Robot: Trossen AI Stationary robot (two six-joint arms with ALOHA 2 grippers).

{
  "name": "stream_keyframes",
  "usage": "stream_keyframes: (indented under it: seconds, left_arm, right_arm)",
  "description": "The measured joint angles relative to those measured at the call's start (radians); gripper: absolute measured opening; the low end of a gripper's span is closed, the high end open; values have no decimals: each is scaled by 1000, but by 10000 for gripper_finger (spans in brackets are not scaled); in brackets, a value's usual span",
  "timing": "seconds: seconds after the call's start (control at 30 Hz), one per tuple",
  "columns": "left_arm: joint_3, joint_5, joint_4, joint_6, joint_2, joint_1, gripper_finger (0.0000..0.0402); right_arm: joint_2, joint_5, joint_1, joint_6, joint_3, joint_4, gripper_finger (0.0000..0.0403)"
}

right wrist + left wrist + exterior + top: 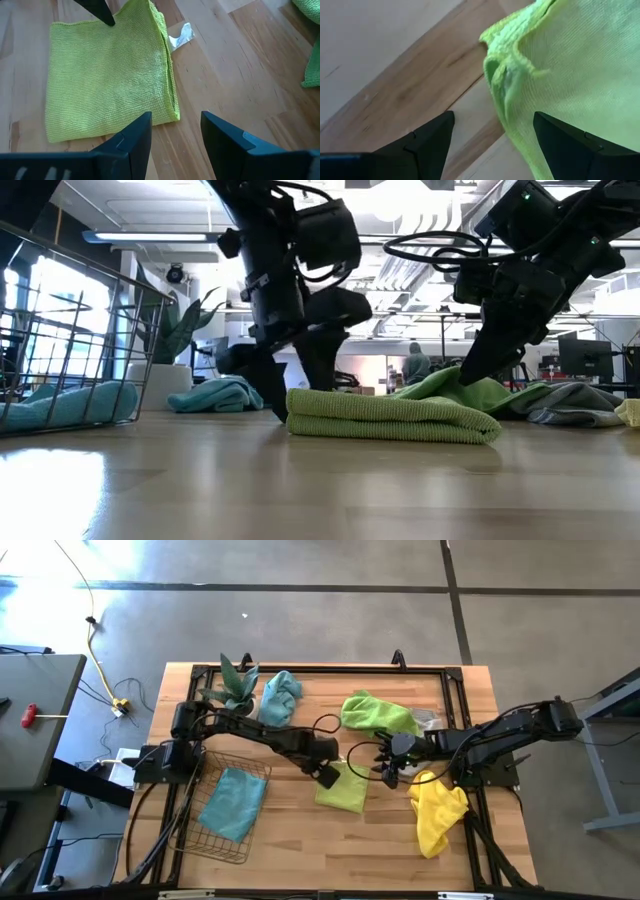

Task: Fold microfiber towels
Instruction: Put the light green microfiber towel into the wire basket

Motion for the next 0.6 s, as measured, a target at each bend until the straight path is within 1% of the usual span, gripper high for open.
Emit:
stream_keyframes:
  seconds: [0.17, 0.37, 0.53, 0.6]
  left_arm:
    - [-1, 20, -13, -3, 0, 0, 271]
    - [-6, 18, 90, -29, 2, -28, 272]
    - [-6, 69, 220, -56, 12, -59, 271]
    - [-6, 77, 249, -56, 16, -72, 271]
  right_arm:
    - [0, 0, 0, 0, 0, -1, 161]
    - [0, 0, 0, 0, 0, -1, 161]
    - [0, 0, 0, 0, 0, 0, 161]
    - [0, 0, 0, 0, 0, -1, 161]
